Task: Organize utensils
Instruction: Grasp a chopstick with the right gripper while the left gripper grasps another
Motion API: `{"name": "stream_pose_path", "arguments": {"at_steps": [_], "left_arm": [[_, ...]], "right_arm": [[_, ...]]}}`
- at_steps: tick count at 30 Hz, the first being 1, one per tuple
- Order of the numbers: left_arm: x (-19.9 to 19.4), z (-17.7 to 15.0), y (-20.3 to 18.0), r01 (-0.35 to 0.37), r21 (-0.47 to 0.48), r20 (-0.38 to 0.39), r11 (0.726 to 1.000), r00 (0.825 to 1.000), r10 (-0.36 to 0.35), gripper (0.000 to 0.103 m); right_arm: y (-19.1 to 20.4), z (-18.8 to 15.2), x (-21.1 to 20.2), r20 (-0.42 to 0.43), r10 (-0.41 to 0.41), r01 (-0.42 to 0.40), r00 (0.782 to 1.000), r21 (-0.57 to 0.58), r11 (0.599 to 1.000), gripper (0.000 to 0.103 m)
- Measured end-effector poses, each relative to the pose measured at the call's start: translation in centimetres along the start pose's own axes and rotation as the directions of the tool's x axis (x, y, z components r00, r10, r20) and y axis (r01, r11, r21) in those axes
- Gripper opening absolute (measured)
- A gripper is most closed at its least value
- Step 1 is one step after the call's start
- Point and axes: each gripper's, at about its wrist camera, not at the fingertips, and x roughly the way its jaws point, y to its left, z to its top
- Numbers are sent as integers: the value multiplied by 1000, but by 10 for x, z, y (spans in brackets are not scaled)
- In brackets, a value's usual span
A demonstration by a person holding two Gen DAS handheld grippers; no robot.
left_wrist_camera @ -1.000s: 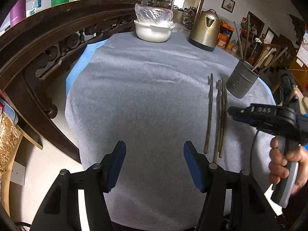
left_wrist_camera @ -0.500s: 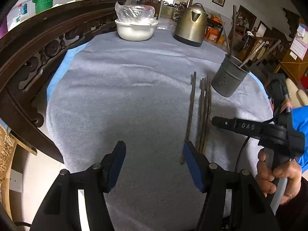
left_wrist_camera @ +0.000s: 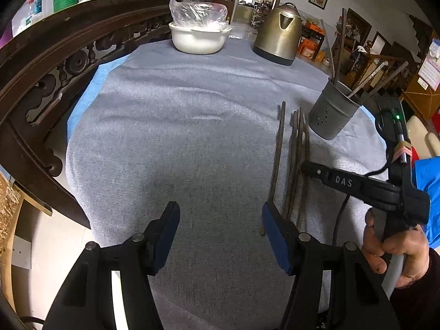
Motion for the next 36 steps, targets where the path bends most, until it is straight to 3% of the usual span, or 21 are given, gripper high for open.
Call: {"name": "stream_pose_path", "arguments": {"at_steps": [4,11,17,22,27,29,32,36], "left_arm": [[3,1,-2,10,15,-5,1000,1000,-10,63],[21,10,-16,86,54,-54,995,995,-83,63],[52,13,-32,161,62,-125,985,980,-152,63],[67,15,-39,159,70,-135,985,980,-148,50],[72,20,-33,169,53,-142,984,977,-160,13],[74,21,-31,154,59,-139,986,980,-145,6],[75,22,-30,155,57,-137,986,980,-146,5],[69,23,-30,201,29,-145,979,970,-195,5]], "right_arm": [[-7,-4,-5,-22,-16,16,1000,-23,1000,16],[-45,-13,-21,-25,31,-29,999,86,996,16],[-60,-11,-41,38,68,-73,997,146,987,17],[-58,-10,-33,32,75,-79,997,140,987,17],[-51,-12,-19,-8,60,-59,998,119,991,17],[-49,-14,-19,-9,51,-49,999,105,993,15],[-48,-14,-18,-20,46,-43,999,108,993,8],[-48,-17,-18,-23,43,-40,999,111,993,8]]}}
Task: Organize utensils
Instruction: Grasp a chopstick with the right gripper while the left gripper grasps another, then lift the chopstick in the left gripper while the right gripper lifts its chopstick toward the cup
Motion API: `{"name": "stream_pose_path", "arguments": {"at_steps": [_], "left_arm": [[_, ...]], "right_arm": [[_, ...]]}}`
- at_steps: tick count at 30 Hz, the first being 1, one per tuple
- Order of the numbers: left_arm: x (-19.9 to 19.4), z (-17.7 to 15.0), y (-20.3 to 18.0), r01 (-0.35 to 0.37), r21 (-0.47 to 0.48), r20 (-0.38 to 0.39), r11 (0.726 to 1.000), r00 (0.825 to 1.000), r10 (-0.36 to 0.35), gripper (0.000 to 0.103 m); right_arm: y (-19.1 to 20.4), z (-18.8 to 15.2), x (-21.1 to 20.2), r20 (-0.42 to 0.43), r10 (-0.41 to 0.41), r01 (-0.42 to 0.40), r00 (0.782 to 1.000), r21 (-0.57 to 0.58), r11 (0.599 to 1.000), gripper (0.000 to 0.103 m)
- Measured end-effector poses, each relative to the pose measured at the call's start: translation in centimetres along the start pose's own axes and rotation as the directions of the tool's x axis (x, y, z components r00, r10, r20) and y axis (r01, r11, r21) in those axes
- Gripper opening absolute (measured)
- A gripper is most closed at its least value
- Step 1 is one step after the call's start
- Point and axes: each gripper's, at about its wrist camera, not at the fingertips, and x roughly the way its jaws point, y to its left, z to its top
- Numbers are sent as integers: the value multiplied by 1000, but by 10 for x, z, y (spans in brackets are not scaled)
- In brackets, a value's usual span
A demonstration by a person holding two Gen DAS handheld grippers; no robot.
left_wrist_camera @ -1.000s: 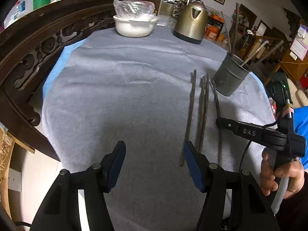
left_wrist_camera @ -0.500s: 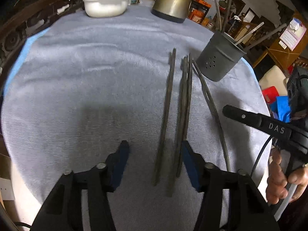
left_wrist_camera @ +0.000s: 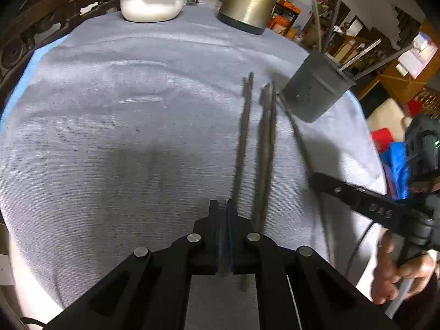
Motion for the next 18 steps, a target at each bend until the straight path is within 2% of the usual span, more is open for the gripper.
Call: {"name": "stream_pose_path", "arguments": {"at_steps": [1,2,3,5,12,13,15,16,17,18], "left_arm": [[-1,2,0,-4,4,9,1000,1000,4,5],[-3,6,-2,-6,11,17,1000,1000,6,11],[-2,10,-4,-3,18,19,1000,1000,3,21],[-1,18,-6,-12,24,26,1000,1000,12,34],[28,43,-17,-14,75,-15,997,1000,15,34],[31,44,-16,-14,69,-25,997,1000,16,31],[35,47,-15,-24,73,-26,997,999,26,16],[37,48,-15,-25,81,-29,996,999,27,15],[38,48,-15,-34,89,-29,995,999,37,9],[38,48,-15,-39,92,-29,995,999,41,8]], "right_arm": [[-1,0,0,-2,4,-4,1000,8,1000,8],[-3,0,-1,-5,11,-11,1000,19,1000,8],[-5,0,-1,-7,15,-14,1000,26,1000,8],[-5,-1,-2,-10,15,-15,1000,31,999,8],[-7,-10,-8,-28,16,-15,999,36,999,8],[-7,-12,-9,-29,17,-16,999,35,999,8],[-9,-16,-11,-30,22,-21,999,36,999,8],[-9,-17,-12,-29,23,-22,999,37,999,8],[-10,-19,-13,-28,25,-23,999,39,999,8],[-10,-19,-13,-27,24,-23,999,39,999,8]]}}
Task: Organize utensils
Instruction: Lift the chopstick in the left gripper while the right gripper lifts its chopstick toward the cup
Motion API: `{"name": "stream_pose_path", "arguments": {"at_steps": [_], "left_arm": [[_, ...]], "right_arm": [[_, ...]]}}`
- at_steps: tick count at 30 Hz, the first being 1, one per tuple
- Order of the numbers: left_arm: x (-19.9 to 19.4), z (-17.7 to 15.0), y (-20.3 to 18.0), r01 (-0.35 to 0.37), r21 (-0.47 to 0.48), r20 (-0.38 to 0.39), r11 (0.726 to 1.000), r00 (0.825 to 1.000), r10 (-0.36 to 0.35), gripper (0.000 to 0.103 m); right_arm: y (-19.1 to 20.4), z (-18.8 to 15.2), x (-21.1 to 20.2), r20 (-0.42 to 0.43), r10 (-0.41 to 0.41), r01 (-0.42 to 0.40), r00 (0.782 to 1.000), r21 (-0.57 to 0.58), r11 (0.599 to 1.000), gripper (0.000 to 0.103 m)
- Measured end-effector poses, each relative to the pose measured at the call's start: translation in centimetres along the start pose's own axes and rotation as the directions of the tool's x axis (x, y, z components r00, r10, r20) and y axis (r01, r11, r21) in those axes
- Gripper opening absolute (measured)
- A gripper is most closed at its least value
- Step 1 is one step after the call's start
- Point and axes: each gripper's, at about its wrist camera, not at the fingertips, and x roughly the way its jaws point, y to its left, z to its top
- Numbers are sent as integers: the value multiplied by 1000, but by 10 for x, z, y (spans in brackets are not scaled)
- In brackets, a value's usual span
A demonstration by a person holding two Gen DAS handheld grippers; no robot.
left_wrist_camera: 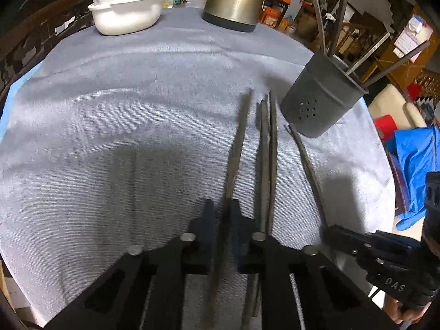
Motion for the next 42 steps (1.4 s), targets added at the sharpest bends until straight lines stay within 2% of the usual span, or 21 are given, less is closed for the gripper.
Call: {"name": "stream_pose_path", "arguments": {"at_steps": [4,14,18,21,24,28,31,33,42], "left_arm": [[-3,-3,3,6,-7,2,1000,1000,-6,7],[-24,-39,29,33,-156,-33,987,999,-39,6],[-26,-42,33,45,-169,-65,985,996,-57,6],[-30,-33,38,19,-150,-59,989,998,-28,7],[-32,-15,41,28,-136,-39,990,999,-33,9],[-24,10,40,39,-109,-47,993,998,-44,10],[-14,27,38,41,-97,-64,994,997,-47,11],[-8,37,37,39,-85,-78,996,996,-45,12],[15,62,33,29,-60,-127,998,991,-36,12]], "right_arm": [[2,-1,0,3,-9,9,1000,-3,1000,8],[7,-10,-2,-26,3,-3,1000,-15,1000,8],[8,-8,-3,-50,-7,6,999,-31,1000,9],[5,3,-5,-54,-10,10,999,-14,1000,11],[5,23,-11,-13,0,0,1000,-1,1000,24],[6,48,-14,47,2,-2,999,1,1000,52],[14,62,-8,70,-34,37,997,-40,999,50],[18,70,2,53,-80,83,995,-62,995,40],[23,85,32,-21,-165,163,986,-75,984,30]]}}
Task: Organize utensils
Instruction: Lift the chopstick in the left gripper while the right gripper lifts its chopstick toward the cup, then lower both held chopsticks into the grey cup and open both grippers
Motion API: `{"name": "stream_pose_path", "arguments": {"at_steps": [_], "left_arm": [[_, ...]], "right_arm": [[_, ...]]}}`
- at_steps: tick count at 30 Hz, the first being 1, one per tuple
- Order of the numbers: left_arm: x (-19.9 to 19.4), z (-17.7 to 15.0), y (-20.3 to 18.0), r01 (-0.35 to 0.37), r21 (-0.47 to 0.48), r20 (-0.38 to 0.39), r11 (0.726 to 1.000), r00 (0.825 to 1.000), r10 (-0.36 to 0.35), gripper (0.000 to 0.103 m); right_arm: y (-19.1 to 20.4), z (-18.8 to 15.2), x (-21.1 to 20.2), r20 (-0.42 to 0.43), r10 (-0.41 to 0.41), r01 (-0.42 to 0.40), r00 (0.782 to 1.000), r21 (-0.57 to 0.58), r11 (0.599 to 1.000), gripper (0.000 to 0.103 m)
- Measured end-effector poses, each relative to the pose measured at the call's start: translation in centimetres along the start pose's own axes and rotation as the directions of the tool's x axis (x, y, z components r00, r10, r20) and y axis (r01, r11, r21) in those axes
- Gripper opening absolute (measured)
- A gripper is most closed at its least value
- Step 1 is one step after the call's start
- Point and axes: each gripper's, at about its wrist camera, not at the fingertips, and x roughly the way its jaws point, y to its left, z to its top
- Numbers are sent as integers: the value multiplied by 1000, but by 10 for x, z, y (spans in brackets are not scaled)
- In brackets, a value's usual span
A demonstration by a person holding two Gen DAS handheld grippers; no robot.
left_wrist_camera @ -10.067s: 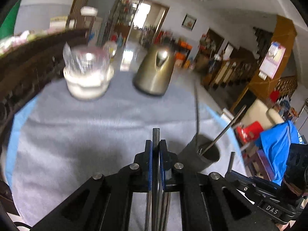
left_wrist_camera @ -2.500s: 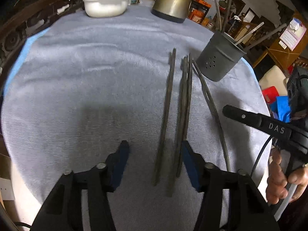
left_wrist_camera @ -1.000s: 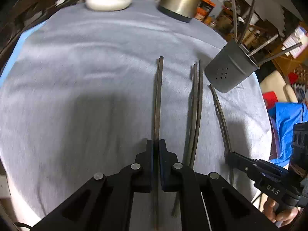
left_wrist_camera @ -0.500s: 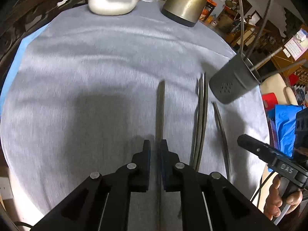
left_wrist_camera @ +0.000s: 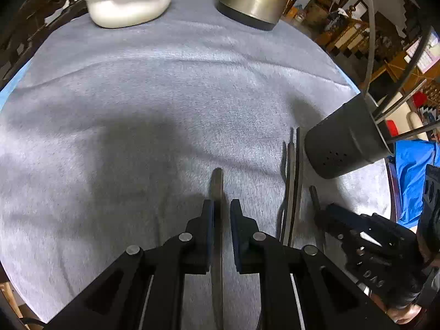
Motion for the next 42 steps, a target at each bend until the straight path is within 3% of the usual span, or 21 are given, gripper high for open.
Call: {"name": "stream_pose_path", "arguments": {"at_steps": [3,7,14,21,26,34,39,42], "left_arm": [[5,2,0,-7,4,-12,1000,1000,7,12],[7,8,-5,-9,19,-13,1000,1000,9,12],[3,9,-10,-8,38,31,999,1000,7,6],[-58,2,-20,-13,60,187,998,982,1,6],[-106,-5,-35,-16,64,311,998,950,-4,6],[-167,-22,-50,-11,70,455,997,890,-22,6],[-193,-27,-61,-7,64,531,998,847,-29,6],[-211,-30,-72,-17,68,589,998,808,-26,6]], "right_arm": [[3,0,6,-11,-24,23,1000,-15,1000,26],[7,0,8,-18,-41,39,999,-64,997,7],[7,-1,-14,43,13,-10,999,-80,997,6],[6,-3,-61,144,75,-62,987,-92,994,6],[6,-7,-101,247,121,-98,962,-103,990,6],[0,-15,-164,402,174,-139,899,-115,984,6],[-10,-17,-193,484,185,-160,855,-92,983,6],[-13,-16,-203,521,179,-156,835,-88,984,6]]}}
